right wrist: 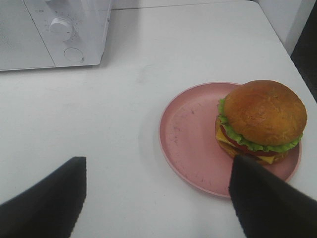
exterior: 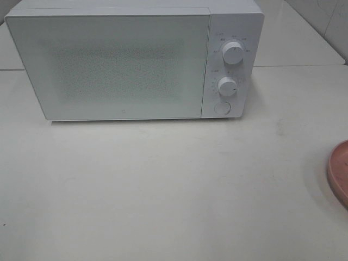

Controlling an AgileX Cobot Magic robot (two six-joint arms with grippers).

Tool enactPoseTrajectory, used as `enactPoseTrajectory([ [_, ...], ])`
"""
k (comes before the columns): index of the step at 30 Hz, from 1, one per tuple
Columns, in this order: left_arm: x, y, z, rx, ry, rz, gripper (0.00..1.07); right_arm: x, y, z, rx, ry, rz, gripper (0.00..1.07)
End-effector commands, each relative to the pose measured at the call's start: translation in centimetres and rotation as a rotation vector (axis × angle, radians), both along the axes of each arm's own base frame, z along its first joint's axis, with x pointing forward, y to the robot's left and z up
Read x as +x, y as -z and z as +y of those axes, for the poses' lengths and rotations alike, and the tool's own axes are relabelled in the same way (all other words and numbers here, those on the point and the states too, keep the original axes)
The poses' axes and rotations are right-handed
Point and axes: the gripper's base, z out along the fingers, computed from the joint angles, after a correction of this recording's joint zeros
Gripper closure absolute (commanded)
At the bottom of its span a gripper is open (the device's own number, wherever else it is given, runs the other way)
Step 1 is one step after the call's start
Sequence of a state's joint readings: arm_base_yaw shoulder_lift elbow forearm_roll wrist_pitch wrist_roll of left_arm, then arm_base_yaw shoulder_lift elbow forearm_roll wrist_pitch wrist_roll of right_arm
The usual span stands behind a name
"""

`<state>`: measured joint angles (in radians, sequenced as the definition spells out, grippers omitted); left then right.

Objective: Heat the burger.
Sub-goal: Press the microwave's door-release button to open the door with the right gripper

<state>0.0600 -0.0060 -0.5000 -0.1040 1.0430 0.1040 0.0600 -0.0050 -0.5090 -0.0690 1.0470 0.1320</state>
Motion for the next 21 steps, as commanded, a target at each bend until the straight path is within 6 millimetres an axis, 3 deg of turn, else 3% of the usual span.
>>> enactPoseTrajectory([
  [1, -0.3, 0.0, -0.1, -0.008, 0.008, -0.020, 0.09, -0.4, -0.1, 0.0, 0.010, -0.001, -0.037, 0.31],
  [14, -0.3, 0.0, -0.1, -0.008, 0.008, -0.020, 0.09, -0.4, -0.1, 0.0, 0.010, -0.001, -0.037, 0.31],
  [21, -0.3, 0.0, -0.1, -0.008, 0.008, -0.020, 0.09, 0.5, -1.5, 0.1, 0.009, -0.003, -0.044, 0.31],
])
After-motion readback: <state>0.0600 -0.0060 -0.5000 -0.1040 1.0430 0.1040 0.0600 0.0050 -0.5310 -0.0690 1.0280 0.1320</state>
